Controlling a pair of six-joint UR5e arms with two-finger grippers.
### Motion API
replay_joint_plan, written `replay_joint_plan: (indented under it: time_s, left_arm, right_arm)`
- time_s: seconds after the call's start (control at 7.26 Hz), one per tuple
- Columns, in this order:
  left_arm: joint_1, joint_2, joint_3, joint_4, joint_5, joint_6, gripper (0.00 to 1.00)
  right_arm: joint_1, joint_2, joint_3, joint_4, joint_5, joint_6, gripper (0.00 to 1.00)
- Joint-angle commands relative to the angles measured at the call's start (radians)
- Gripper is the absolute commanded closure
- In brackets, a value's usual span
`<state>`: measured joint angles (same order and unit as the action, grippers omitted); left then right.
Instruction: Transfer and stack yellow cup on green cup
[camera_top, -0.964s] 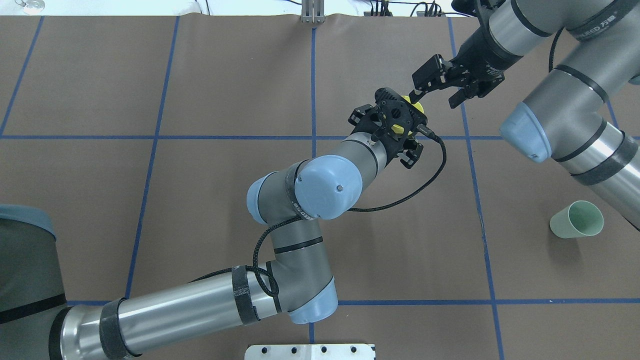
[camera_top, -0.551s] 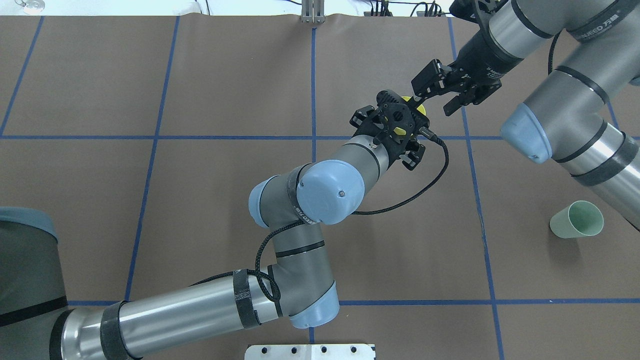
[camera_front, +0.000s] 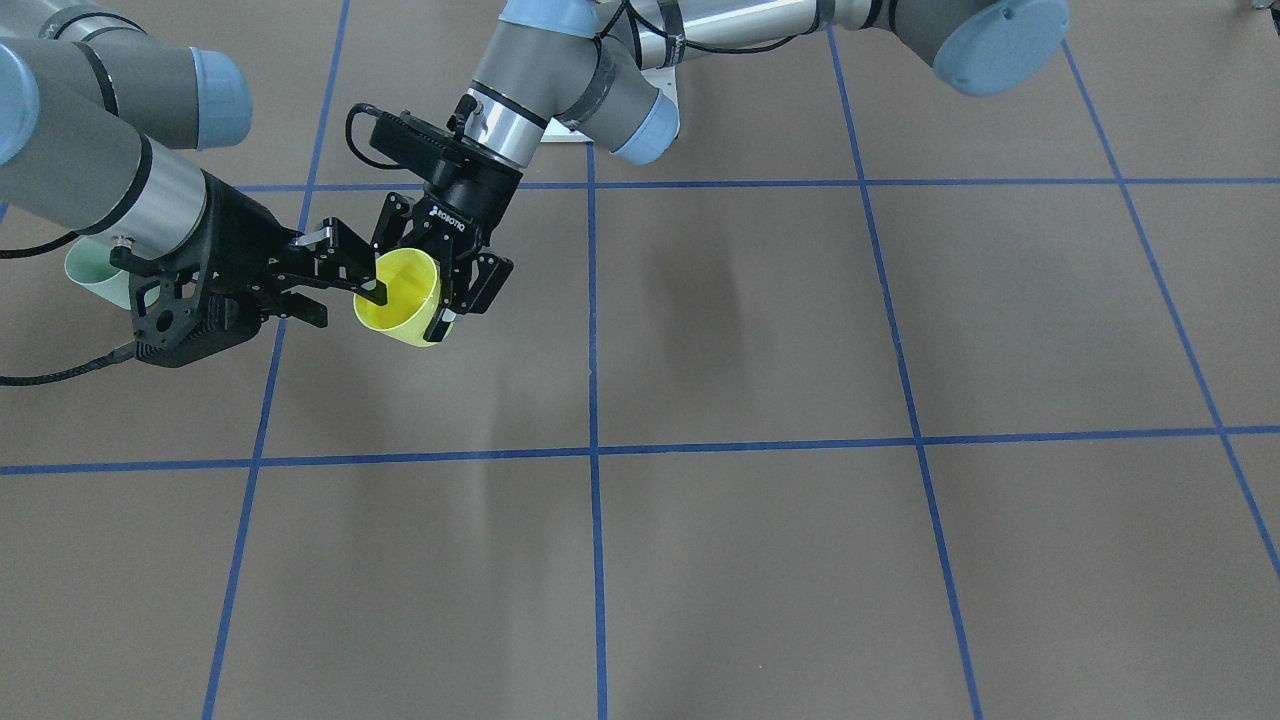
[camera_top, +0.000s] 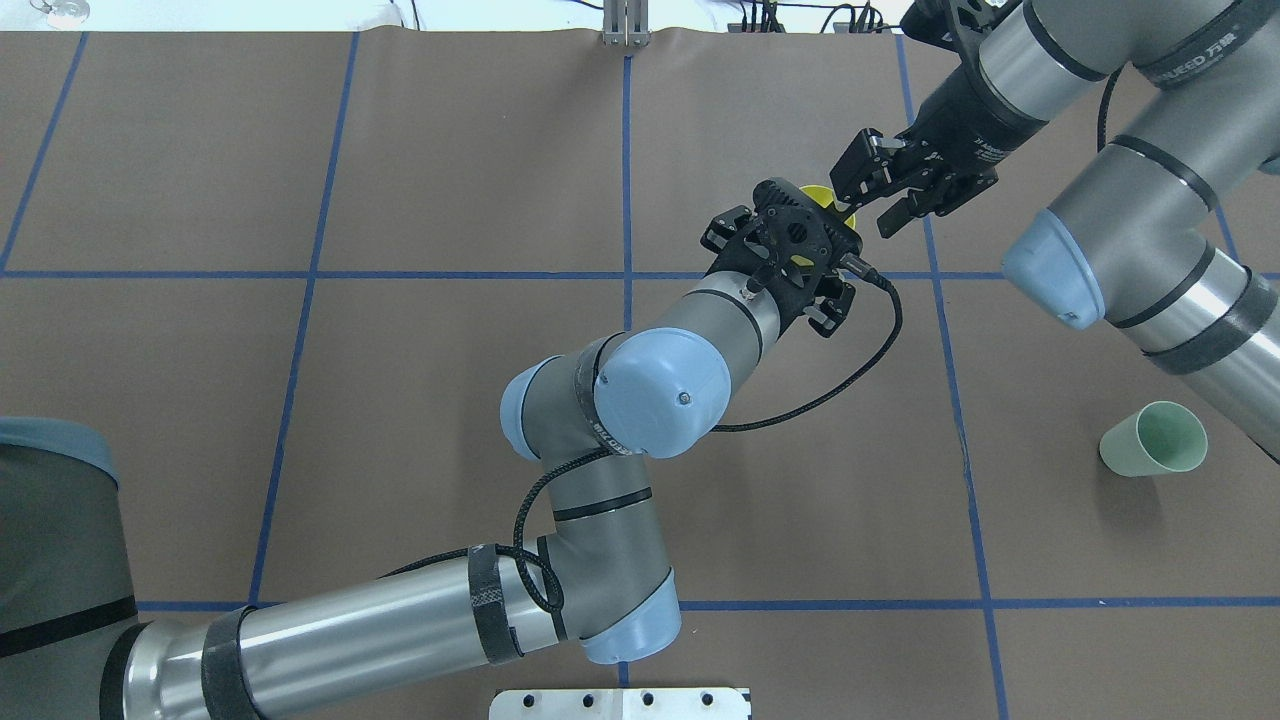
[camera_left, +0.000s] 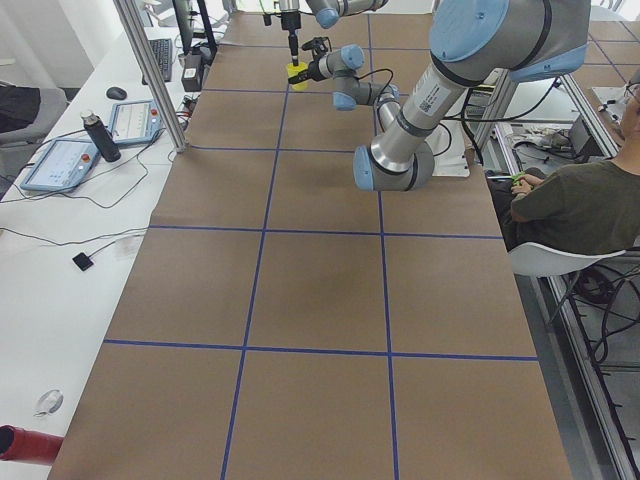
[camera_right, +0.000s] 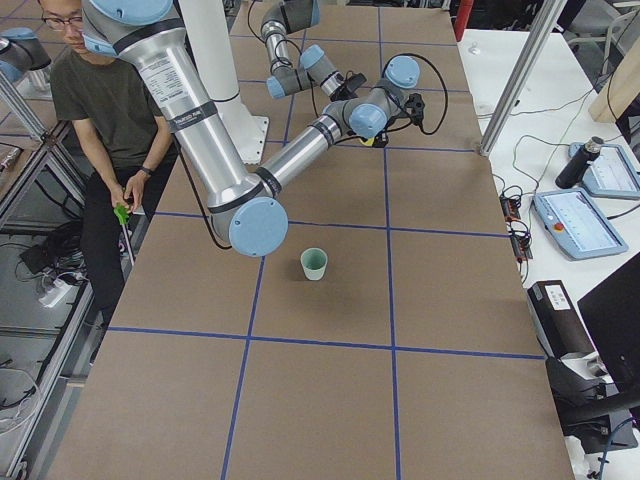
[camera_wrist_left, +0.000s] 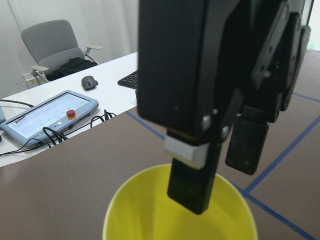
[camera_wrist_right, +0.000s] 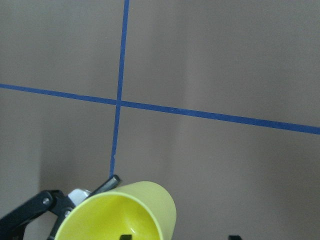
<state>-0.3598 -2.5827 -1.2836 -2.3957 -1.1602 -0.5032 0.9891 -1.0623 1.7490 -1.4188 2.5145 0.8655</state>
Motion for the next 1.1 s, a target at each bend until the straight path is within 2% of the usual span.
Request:
replay_joint_plan:
  time_s: [0.0, 0.41, 0.69, 0.83, 0.96]
  left_arm:
    - [0.001, -0.002, 0.0, 0.0, 0.005, 0.0, 0.37]
    - [0.001, -0.002, -0.002, -0.002, 0.005, 0.0, 0.37]
    - [0.001, -0.002, -0.003, -0.002, 0.005, -0.001, 0.37]
    - [0.001, 0.0, -0.003, -0.006, 0.005, -0.001, 0.37]
    - [0.007, -0.002, -0.003, -0.008, 0.007, -0.001, 0.35]
  right_arm:
    - [-0.001, -0.001, 0.004, 0.001, 0.018, 0.003, 0.57]
    - [-0.003, 0.001, 0.007, 0.004, 0.026, 0.013, 0.6]
    - [-0.01, 0.001, 0.009, 0.004, 0.026, 0.015, 0.66]
    - [-0.01, 0.001, 0.009, 0.004, 0.026, 0.014, 0.89]
    - [-0.01, 0.002, 0.009, 0.004, 0.026, 0.015, 1.0]
